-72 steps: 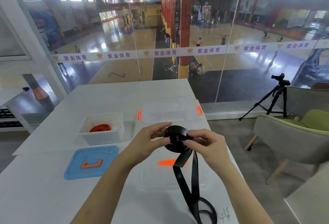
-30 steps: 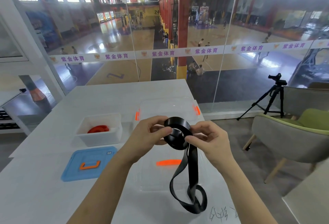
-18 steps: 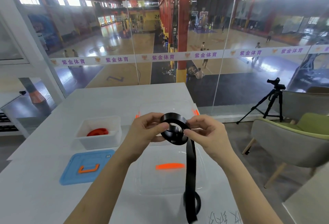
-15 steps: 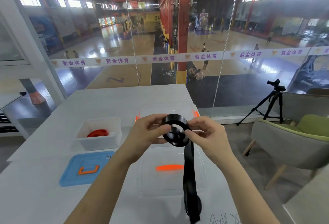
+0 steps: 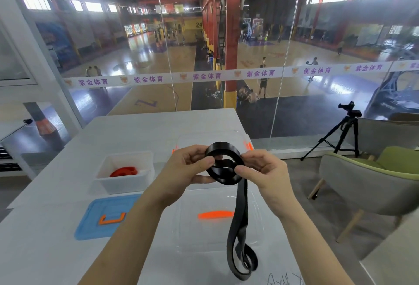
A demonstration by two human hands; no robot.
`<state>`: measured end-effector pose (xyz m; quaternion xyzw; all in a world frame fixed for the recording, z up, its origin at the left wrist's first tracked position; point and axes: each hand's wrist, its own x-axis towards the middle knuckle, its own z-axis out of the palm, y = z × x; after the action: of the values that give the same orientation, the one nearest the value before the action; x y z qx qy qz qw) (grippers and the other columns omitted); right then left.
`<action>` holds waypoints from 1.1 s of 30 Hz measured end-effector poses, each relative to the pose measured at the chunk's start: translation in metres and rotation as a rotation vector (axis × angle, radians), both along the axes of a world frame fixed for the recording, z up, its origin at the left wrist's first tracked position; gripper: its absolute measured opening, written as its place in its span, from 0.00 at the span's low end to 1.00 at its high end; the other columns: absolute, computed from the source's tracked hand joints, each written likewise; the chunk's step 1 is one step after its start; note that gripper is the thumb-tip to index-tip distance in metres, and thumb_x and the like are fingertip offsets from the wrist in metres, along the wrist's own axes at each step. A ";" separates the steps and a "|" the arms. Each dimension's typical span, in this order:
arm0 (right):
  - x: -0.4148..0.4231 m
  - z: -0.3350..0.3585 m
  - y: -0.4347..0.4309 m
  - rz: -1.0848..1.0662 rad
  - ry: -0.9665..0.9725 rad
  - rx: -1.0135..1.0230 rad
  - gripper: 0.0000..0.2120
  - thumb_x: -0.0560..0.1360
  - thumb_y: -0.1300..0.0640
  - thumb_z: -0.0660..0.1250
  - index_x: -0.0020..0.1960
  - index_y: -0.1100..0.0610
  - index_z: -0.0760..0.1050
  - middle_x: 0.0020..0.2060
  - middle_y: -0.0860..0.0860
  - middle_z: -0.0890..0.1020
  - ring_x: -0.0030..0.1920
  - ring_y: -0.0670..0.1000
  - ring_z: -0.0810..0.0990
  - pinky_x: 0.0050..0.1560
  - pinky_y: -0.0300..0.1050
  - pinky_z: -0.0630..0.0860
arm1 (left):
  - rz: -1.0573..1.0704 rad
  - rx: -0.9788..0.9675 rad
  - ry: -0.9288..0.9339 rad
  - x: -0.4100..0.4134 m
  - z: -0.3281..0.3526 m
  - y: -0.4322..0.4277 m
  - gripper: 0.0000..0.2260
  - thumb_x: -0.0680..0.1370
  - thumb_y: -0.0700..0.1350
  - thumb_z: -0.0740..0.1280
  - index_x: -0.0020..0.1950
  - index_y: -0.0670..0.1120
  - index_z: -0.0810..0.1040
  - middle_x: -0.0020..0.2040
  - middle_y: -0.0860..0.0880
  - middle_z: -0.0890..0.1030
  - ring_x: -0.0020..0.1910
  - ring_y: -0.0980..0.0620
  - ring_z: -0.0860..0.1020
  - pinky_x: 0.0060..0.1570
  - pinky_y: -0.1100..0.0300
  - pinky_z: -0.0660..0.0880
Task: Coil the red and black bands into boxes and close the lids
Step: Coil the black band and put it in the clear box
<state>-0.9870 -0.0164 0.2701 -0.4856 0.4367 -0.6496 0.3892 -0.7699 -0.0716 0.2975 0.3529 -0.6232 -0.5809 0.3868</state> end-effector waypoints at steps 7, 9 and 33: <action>-0.005 0.022 -0.002 0.017 0.011 -0.073 0.15 0.68 0.71 0.79 0.46 0.52 0.87 0.45 0.56 0.90 0.47 0.54 0.89 0.51 0.41 0.83 | -0.109 -0.070 -0.186 0.012 0.021 -0.009 0.12 0.80 0.40 0.72 0.63 0.45 0.84 0.58 0.43 0.88 0.61 0.42 0.85 0.65 0.39 0.79; -0.008 0.028 -0.004 0.035 0.041 -0.070 0.14 0.68 0.72 0.79 0.46 0.54 0.86 0.44 0.56 0.90 0.46 0.53 0.89 0.50 0.41 0.84 | -0.100 -0.102 -0.227 0.013 0.030 -0.011 0.16 0.78 0.40 0.75 0.65 0.49 0.83 0.59 0.48 0.88 0.60 0.46 0.85 0.66 0.39 0.79; -0.008 0.036 -0.008 -0.034 0.253 -0.185 0.20 0.69 0.69 0.80 0.47 0.44 0.87 0.45 0.50 0.90 0.45 0.52 0.89 0.53 0.41 0.83 | -0.066 -0.242 -0.299 0.010 0.034 -0.018 0.11 0.78 0.38 0.75 0.59 0.47 0.85 0.53 0.49 0.89 0.56 0.52 0.86 0.63 0.52 0.79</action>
<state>-0.9954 -0.0243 0.3056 -0.5900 0.4289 -0.6270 0.2737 -0.7595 -0.0892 0.3316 0.3657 -0.7503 -0.4551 0.3102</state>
